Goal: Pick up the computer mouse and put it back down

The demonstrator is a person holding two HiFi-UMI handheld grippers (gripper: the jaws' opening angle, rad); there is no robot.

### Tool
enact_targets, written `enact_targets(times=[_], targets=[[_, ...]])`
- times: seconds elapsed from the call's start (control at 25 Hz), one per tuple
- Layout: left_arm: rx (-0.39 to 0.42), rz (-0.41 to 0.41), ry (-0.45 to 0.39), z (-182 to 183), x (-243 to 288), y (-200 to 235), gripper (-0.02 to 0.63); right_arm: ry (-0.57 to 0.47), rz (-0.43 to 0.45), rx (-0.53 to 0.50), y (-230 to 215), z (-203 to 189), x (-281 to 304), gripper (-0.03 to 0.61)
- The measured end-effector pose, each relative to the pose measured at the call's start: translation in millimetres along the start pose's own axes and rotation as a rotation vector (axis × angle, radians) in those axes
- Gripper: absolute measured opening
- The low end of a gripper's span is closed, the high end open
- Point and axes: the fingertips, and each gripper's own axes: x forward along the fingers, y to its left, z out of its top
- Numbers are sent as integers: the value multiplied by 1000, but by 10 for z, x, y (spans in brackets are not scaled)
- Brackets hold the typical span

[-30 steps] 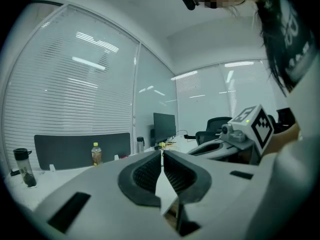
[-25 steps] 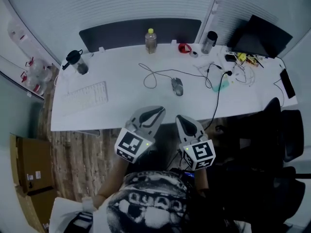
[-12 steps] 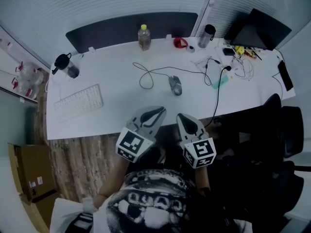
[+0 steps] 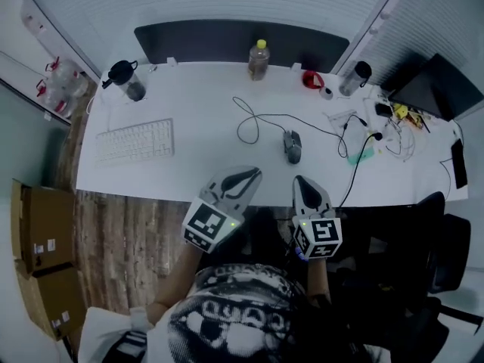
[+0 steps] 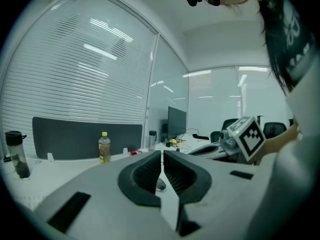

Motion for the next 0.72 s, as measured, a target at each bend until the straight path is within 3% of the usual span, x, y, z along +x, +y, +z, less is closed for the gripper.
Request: enact_targets(times=[0.24, 0.4, 0.72], targets=[[-9, 84, -5, 87, 289, 197, 14, 16, 7, -38, -494, -22, 428, -6], [-15, 97, 20, 66, 575, 171, 14, 64, 32, -34, -729, -200, 677, 5], [-16, 162, 92, -49, 892, 187, 14, 231, 124, 18, -948, -841, 1344, 237]])
